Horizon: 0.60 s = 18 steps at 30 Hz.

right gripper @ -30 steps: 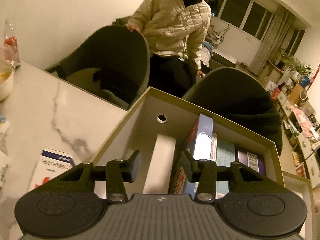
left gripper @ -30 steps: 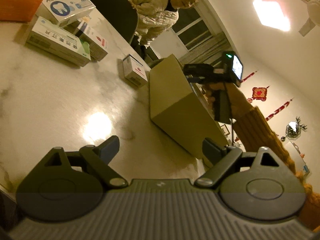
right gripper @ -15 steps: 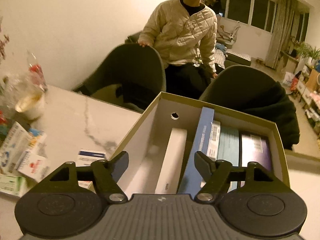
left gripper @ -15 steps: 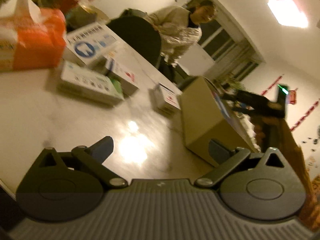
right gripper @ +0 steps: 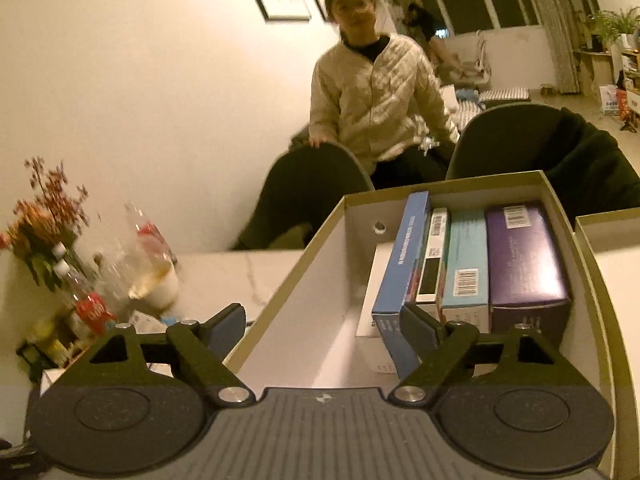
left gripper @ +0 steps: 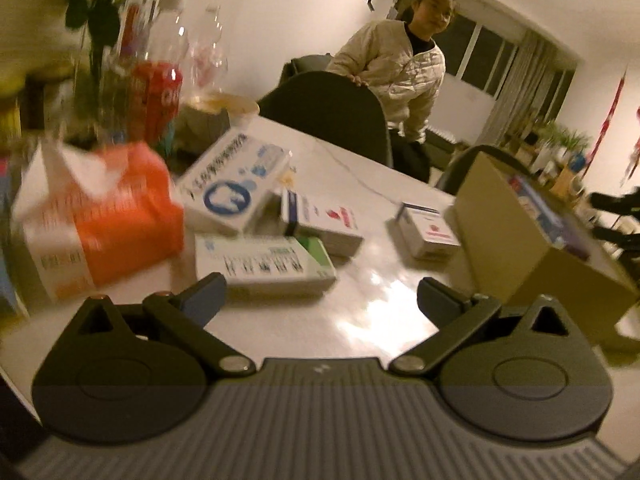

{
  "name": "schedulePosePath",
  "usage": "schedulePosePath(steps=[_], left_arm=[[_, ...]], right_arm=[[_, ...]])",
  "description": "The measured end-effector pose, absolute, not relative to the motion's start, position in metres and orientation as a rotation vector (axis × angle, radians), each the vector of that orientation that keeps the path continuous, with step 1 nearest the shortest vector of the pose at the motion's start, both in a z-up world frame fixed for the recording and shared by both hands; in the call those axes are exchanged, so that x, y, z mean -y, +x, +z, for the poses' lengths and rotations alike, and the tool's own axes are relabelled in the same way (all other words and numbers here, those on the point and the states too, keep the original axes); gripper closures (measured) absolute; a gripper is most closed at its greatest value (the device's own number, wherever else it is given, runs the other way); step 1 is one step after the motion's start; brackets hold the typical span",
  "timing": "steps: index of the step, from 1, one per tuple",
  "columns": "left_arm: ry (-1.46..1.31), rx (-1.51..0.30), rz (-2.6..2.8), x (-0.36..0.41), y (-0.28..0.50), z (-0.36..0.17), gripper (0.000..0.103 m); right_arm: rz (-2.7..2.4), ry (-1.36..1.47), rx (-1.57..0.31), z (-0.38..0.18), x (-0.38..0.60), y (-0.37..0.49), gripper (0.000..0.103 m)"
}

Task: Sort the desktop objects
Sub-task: 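Move the left gripper to the blue-and-white tooth-logo box and grasp it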

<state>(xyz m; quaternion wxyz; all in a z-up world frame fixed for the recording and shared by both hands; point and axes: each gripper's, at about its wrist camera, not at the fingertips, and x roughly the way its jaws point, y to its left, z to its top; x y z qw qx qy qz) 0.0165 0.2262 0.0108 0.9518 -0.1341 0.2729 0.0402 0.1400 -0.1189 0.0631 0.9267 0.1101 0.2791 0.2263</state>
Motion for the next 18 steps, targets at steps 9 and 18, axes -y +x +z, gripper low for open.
schedulePosePath(steps=[9, 18], left_arm=[[-0.168, -0.595, 0.136, -0.239, 0.048, 0.025, 0.000], [0.007, -0.663, 0.164, -0.238, 0.090, 0.028, 0.000]], right_arm=[[0.540, 0.263, -0.446, 0.040, 0.146, 0.115, 0.005], [0.772, 0.227, -0.370, 0.033, 0.157, 0.089, 0.003]])
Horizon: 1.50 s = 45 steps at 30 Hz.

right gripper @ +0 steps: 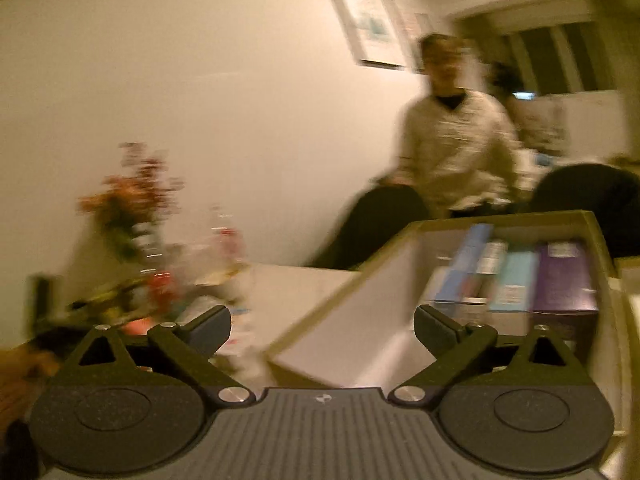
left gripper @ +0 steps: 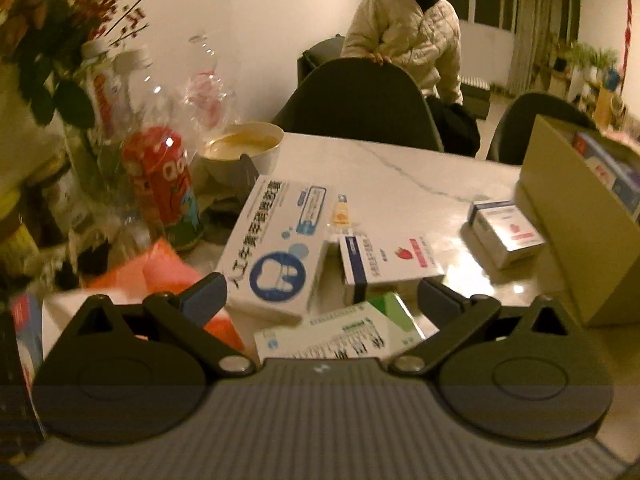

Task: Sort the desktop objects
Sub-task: 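Move the left gripper to the blue-and-white tooth-logo box and grasp it, then lift and carry the tooth-logo box with the left gripper toward the right gripper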

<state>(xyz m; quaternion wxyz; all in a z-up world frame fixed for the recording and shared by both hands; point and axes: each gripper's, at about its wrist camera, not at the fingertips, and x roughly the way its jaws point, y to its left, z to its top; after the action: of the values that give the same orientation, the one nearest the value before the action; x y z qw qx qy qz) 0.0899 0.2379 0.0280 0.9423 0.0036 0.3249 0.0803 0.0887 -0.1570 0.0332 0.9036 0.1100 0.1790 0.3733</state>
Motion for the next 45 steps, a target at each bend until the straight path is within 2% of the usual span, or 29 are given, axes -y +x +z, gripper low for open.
schedulePosePath(steps=[6, 22, 31, 33, 34, 45], left_arm=[[0.090, -0.726, 0.191, -0.244, 0.119, 0.017, 0.000], [0.129, -0.857, 0.202, -0.270, 0.161, -0.010, 0.000], [0.143, -0.863, 0.199, -0.268, 0.165, -0.020, 0.000], [0.129, -0.848, 0.201, -0.269, 0.164, -0.019, 0.006], [0.122, -0.840, 0.210, -0.270, 0.164, -0.019, 0.015], [0.047, -0.767, 0.194, -0.270, 0.148, -0.002, 0.019]], right_arm=[[0.996, 0.212, -0.381, 0.025, 0.152, 0.085, 0.001], [1.134, 0.135, -0.442, 0.013, 0.123, 0.076, 0.001], [1.138, 0.133, -0.470, 0.006, 0.115, 0.077, 0.001], [1.138, 0.137, -0.480, 0.004, 0.114, 0.078, 0.001], [1.142, 0.141, -0.485, 0.003, 0.113, 0.079, 0.001], [1.194, 0.200, -0.533, -0.004, 0.106, 0.087, 0.001]])
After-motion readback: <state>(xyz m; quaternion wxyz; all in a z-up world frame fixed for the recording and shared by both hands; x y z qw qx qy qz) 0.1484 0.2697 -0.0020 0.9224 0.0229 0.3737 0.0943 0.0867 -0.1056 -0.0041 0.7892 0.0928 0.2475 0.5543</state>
